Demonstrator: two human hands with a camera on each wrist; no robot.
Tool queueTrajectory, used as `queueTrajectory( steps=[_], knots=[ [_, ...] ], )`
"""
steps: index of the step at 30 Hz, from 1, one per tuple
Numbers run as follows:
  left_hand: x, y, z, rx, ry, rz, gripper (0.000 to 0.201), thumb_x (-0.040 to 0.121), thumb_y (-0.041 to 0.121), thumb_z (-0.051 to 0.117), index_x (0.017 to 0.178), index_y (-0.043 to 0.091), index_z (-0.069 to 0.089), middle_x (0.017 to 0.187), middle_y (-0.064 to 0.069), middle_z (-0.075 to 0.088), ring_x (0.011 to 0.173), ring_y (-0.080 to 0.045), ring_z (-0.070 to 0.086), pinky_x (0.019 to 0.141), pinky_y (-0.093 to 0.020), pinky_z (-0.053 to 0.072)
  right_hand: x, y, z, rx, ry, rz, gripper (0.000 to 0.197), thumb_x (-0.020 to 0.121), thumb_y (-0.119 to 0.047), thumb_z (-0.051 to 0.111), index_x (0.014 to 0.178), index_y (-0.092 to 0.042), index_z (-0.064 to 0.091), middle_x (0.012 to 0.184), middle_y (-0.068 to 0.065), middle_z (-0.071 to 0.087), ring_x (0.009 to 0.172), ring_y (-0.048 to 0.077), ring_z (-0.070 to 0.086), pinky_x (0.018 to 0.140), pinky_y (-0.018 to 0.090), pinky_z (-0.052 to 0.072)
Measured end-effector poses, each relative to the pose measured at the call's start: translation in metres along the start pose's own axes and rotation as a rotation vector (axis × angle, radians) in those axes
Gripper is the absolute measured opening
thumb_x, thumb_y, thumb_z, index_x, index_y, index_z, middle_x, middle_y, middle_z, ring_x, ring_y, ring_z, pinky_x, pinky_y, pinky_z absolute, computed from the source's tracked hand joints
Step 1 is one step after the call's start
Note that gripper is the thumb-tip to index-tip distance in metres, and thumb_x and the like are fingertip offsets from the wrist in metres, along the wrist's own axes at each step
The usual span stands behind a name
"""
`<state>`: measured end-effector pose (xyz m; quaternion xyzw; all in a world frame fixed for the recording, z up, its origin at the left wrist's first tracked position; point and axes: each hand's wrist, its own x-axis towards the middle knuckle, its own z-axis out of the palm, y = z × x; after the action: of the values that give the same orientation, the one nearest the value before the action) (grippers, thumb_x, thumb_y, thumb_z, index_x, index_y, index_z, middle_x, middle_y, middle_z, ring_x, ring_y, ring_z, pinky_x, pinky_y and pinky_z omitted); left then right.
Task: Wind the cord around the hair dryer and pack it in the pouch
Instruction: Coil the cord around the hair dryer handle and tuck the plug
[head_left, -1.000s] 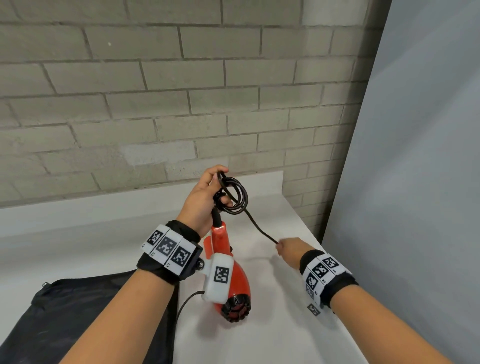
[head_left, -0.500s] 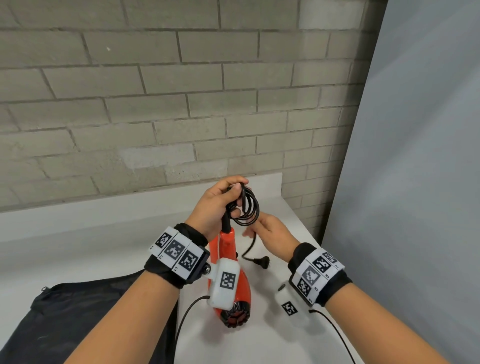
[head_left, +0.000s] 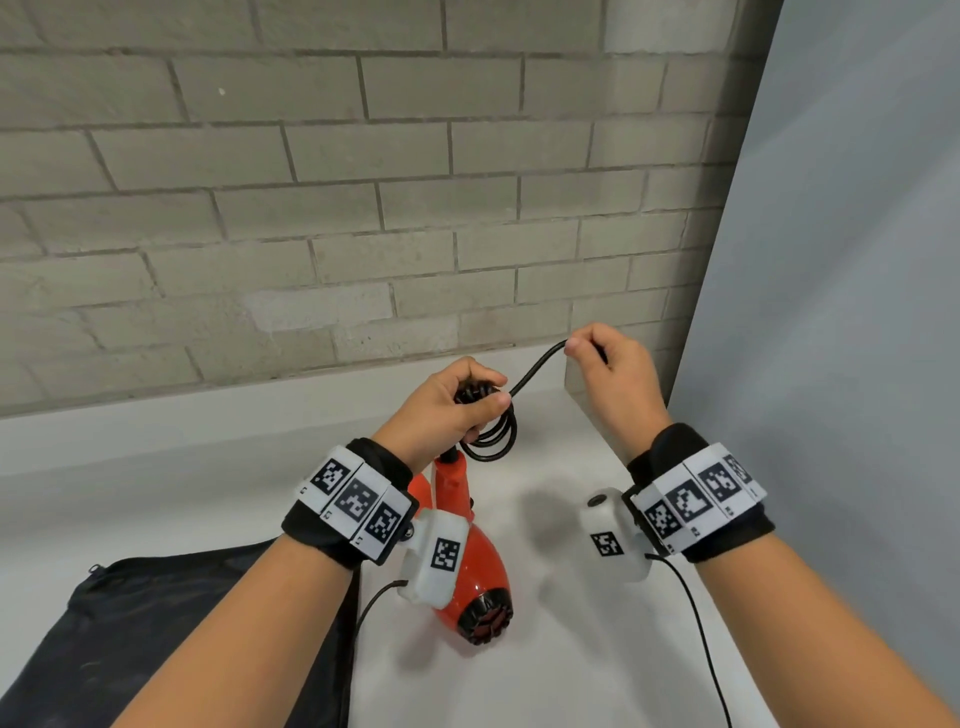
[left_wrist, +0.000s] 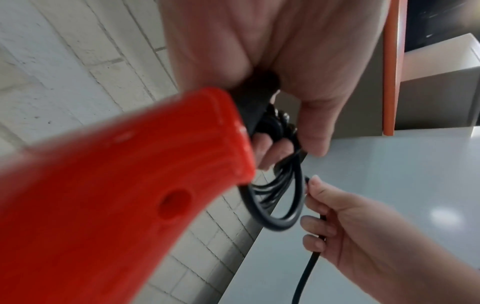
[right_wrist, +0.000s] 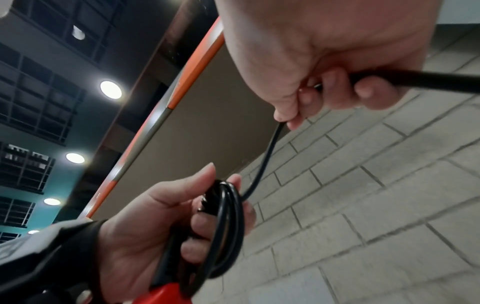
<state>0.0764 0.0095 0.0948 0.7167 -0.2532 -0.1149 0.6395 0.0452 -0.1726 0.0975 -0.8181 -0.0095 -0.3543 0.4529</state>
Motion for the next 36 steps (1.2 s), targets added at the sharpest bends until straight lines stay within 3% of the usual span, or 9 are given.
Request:
queueTrajectory(
  steps=[4,7,9,15,22,26,30,34,36],
  knots=[
    [-0.001,0.003,0.002,0.03,-0.061,-0.02,0.006,0.091,0.015,0.051,0.093,0.014,0.056,0.083,0.0,0.062,0.045,-0.005,0.043,0.048,-0.016,0.037,-0.001,-0.012,-0.006,-0.005,0.006,-0.041,0.017,0.091,-0.012,0.049,0.076,-0.014,0.056,0.054,-0.009,0.043,0.047,-0.004,0.044,0.048,0.009,0.034],
    [-0.001,0.005,0.001,0.115,-0.153,-0.061,0.025,0.091,0.015,0.05,0.114,0.008,0.058,0.092,-0.001,0.067,0.046,-0.003,0.044,0.049,-0.014,0.038,-0.003,-0.018,-0.007,-0.007,-0.01,-0.072,0.016,0.091,-0.012,0.05,0.078,-0.011,0.059,0.056,-0.008,0.045,0.049,-0.004,0.044,0.048,0.008,0.034],
    [-0.001,0.006,-0.001,0.138,-0.172,-0.049,0.022,0.091,0.016,0.05,0.108,0.01,0.062,0.09,-0.001,0.067,0.048,-0.003,0.045,0.048,-0.014,0.038,-0.003,-0.016,-0.009,0.012,-0.016,-0.082,0.015,0.091,-0.013,0.051,0.078,-0.012,0.059,0.056,-0.007,0.046,0.05,-0.004,0.044,0.049,0.007,0.034],
    [-0.003,0.0,-0.003,-0.15,0.051,-0.045,0.02,0.094,0.016,0.043,0.09,0.014,0.062,0.088,-0.003,0.062,0.047,-0.004,0.044,0.041,-0.015,0.034,-0.019,0.03,-0.006,-0.018,-0.219,0.072,0.016,0.092,-0.015,0.05,0.075,-0.013,0.051,0.063,-0.005,0.044,0.056,-0.002,0.041,0.054,0.01,0.035],
    [-0.001,0.001,-0.004,-0.328,0.136,-0.046,0.022,0.096,0.019,0.04,0.096,0.013,0.061,0.089,-0.001,0.061,0.048,-0.004,0.045,0.042,-0.015,0.038,-0.053,0.116,0.011,-0.264,-0.512,0.319,0.015,0.087,-0.006,0.051,0.077,-0.016,0.056,0.093,0.007,0.052,0.07,0.008,0.045,0.067,0.018,0.035],
    [-0.002,0.001,-0.004,-0.334,0.126,-0.042,0.023,0.096,0.02,0.039,0.099,0.012,0.06,0.089,0.001,0.062,0.05,-0.004,0.047,0.046,-0.016,0.042,-0.061,0.129,0.014,-0.304,-0.599,0.408,0.03,0.084,0.0,0.046,0.067,-0.023,0.052,0.093,0.005,0.059,0.073,0.016,0.052,0.075,0.026,0.043],
    [-0.002,0.001,-0.003,-0.285,0.158,-0.031,0.024,0.096,0.023,0.038,0.096,0.02,0.062,0.089,0.007,0.063,0.065,-0.007,0.048,0.058,-0.019,0.045,-0.05,0.105,0.01,-0.128,-0.482,0.47,0.023,0.09,0.004,0.04,0.076,-0.012,0.049,0.083,0.012,0.055,0.06,0.017,0.053,0.053,0.017,0.046],
    [0.001,0.001,-0.002,-0.291,0.205,-0.022,0.025,0.097,0.025,0.037,0.092,0.024,0.061,0.088,0.01,0.061,0.071,-0.009,0.043,0.06,-0.02,0.041,-0.038,0.061,0.008,0.145,-0.055,0.248,0.027,0.095,-0.002,0.036,0.079,-0.023,0.043,0.069,0.01,0.054,0.049,0.002,0.055,0.056,0.013,0.047],
    [0.002,-0.001,-0.001,-0.279,0.222,-0.012,0.024,0.097,0.024,0.037,0.091,0.024,0.06,0.086,0.009,0.058,0.071,-0.009,0.04,0.056,-0.017,0.041,-0.037,0.034,0.006,0.366,0.075,0.109,0.028,0.095,-0.002,0.034,0.08,-0.025,0.041,0.069,0.005,0.054,0.054,0.003,0.056,0.064,0.02,0.051]
  ],
)
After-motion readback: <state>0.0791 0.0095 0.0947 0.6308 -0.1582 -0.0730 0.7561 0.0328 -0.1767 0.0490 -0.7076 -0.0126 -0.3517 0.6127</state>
